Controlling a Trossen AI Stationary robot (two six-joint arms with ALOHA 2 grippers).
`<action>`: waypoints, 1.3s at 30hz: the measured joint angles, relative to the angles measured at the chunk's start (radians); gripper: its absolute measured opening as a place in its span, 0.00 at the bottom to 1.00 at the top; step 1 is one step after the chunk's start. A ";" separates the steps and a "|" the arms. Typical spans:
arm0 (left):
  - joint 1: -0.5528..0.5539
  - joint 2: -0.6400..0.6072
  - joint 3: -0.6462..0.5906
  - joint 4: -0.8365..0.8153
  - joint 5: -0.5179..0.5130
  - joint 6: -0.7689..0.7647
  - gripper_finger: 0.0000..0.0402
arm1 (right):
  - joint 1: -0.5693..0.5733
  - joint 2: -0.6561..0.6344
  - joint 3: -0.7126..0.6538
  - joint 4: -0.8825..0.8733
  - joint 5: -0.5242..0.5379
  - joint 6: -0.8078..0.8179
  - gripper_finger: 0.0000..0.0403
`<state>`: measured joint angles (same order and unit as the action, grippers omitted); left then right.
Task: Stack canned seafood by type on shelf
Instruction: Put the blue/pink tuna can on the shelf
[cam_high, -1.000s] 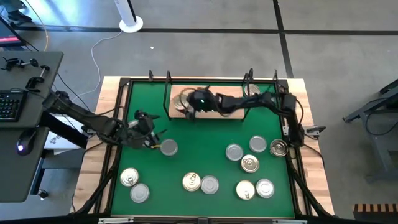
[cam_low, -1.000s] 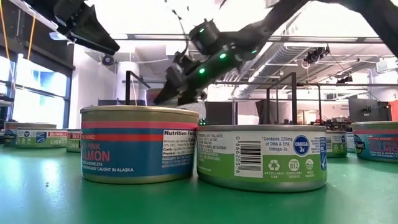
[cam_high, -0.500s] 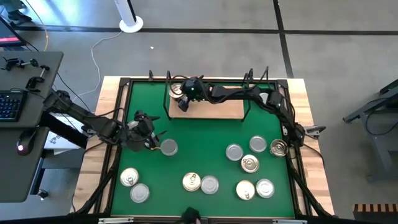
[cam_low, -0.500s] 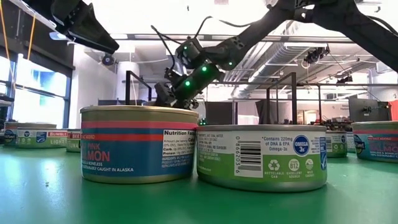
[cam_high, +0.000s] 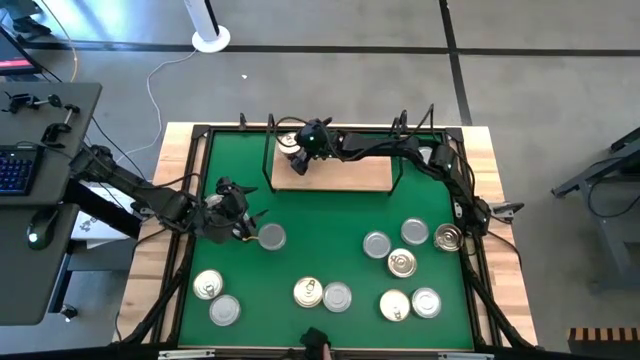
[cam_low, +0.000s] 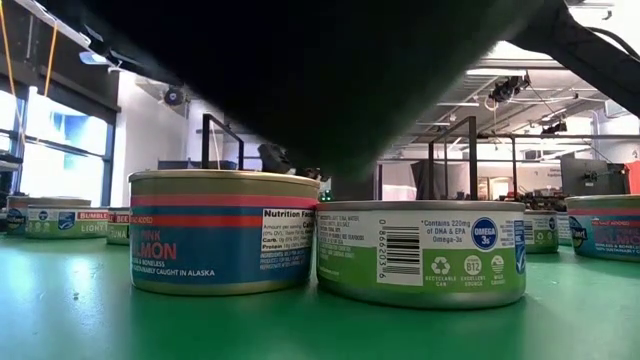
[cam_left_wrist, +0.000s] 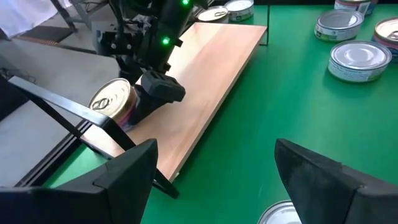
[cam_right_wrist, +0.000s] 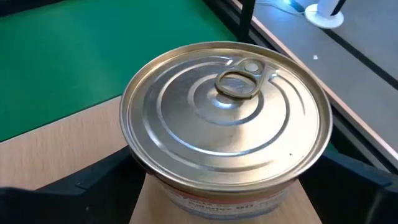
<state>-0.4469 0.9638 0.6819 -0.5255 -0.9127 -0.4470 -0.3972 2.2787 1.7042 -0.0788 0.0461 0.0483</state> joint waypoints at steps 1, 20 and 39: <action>0.000 0.000 0.000 0.000 0.000 -0.001 0.77 | -0.002 0.000 0.000 0.000 -0.003 0.000 0.95; 0.000 0.000 0.000 0.000 0.003 -0.014 0.77 | -0.002 0.000 0.036 -0.098 -0.047 -0.026 0.99; 0.072 0.000 0.000 0.010 0.066 -0.041 0.77 | -0.001 -0.003 0.051 -0.215 -0.046 -0.150 0.99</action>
<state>-0.3754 0.9638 0.6819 -0.5159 -0.8470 -0.4881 -0.3985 2.2761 1.7552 -0.2936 -0.0002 -0.1016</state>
